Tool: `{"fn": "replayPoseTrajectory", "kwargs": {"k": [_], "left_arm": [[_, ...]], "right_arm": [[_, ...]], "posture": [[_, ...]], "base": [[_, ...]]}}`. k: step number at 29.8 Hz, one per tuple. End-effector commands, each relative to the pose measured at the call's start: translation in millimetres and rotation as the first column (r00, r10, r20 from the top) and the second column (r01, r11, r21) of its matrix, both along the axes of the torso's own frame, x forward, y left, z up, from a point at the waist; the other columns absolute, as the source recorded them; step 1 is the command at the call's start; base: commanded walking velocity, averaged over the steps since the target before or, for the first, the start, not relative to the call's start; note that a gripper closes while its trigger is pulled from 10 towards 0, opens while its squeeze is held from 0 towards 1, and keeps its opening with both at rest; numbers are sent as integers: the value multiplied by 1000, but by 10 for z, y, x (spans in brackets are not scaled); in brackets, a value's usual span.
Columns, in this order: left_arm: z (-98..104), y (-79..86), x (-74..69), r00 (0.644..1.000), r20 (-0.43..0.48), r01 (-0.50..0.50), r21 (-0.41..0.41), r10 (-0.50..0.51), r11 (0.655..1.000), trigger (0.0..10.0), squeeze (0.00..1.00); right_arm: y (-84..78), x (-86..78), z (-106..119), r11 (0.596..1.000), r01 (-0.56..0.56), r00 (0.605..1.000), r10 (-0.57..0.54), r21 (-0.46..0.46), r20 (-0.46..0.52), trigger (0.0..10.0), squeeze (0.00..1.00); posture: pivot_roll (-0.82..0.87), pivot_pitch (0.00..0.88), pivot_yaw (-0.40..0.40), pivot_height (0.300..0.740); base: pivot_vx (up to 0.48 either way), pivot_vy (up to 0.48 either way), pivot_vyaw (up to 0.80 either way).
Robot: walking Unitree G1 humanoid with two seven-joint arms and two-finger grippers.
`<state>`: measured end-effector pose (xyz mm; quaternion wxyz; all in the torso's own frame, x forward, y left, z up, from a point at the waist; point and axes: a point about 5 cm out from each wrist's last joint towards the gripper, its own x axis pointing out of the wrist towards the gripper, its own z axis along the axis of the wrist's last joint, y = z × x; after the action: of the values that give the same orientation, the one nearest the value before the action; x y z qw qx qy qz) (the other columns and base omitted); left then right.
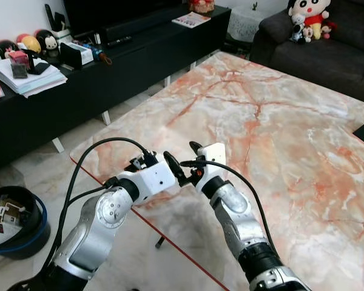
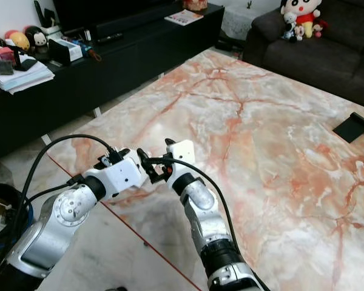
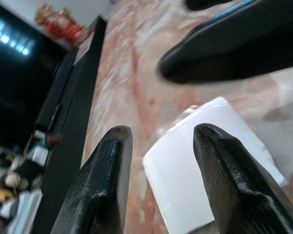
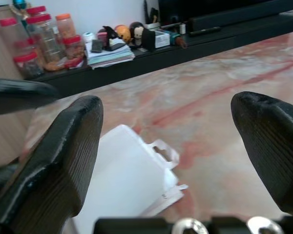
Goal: Picking trash to rubbish bin
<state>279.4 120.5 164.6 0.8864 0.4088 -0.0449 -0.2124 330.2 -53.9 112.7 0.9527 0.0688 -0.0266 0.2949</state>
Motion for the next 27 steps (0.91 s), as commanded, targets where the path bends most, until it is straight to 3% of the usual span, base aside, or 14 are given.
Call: {"fn": "replayPoseTrajectory", "kwargs": {"k": [1,2,6,8,9,10,11,12,13,16,19,21,26,27], "left_arm": [[59,72,-6,998,20,-52,-67,54,996,10000,0],[87,149,18,993,34,-104,-118,109,988,10000,0],[112,225,56,984,57,-158,-135,167,978,10000,0],[137,433,158,949,23,-297,-278,316,913,10000,0],[125,607,228,907,-45,-398,-413,418,819,10000,278],[118,645,242,897,-65,-419,-442,437,793,10000,278],[100,689,264,890,-106,-432,-502,443,749,10000,1000],[100,689,264,890,-106,-432,-502,443,749,10000,1000],[79,755,303,883,-150,-444,-575,445,687,10000,1000],[57,829,357,876,-187,-454,-635,445,625,10000,1000],[21,835,442,891,-249,-434,-709,379,556,10000,1000],[-27,769,497,909,-275,-409,-729,313,549,10000,1000],[-136,688,559,913,-333,-408,-738,236,537,10000,1000],[-150,659,572,918,-336,-397,-734,213,551,10000,1000]], "right_arm": [[-30,26,12,1000,16,1000,-16,0,5,10000,0],[-39,34,15,1000,17,1000,-17,-1,5,10000,0],[-41,38,17,1000,17,1000,-17,-3,6,10000,0],[-44,44,19,1000,20,1000,-20,-6,8,10000,0],[-45,48,22,1000,21,1000,-21,-8,10,10000,0],[-44,48,23,1000,21,1000,-21,-9,11,10000,0],[-43,47,21,1000,21,1000,-21,-10,11,10000,0],[-43,47,21,1000,21,1000,-21,-10,11,10000,0],[-41,44,13,1000,20,1000,-20,-13,11,10000,0],[-37,36,1,999,15,1000,-15,-29,15,10000,0],[-27,24,-14,998,3,1000,-1,-56,23,10000,0],[-29,25,-16,998,4,1000,-3,-59,24,10000,0],[-54,42,-10,997,17,999,-14,-78,31,10000,0],[-58,44,-10,997,18,999,-15,-80,31,10000,0]], "posture": [[71,101,-61,740],[71,101,-61,740],[73,97,-62,740],[67,83,-59,740],[65,79,-58,740],[65,79,-58,740],[64,76,-58,740],[64,76,-58,740],[63,72,-58,740],[61,69,-58,740],[56,66,-59,740],[56,66,-59,740],[46,69,-66,740],[46,70,-67,740]], "base": [[0,0,0],[0,0,0],[0,0,0],[0,0,0],[0,0,0],[0,0,0],[0,0,0],[0,0,0],[0,0,0],[0,0,0],[0,0,0],[0,0,0],[0,0,0],[0,0,0]]}}
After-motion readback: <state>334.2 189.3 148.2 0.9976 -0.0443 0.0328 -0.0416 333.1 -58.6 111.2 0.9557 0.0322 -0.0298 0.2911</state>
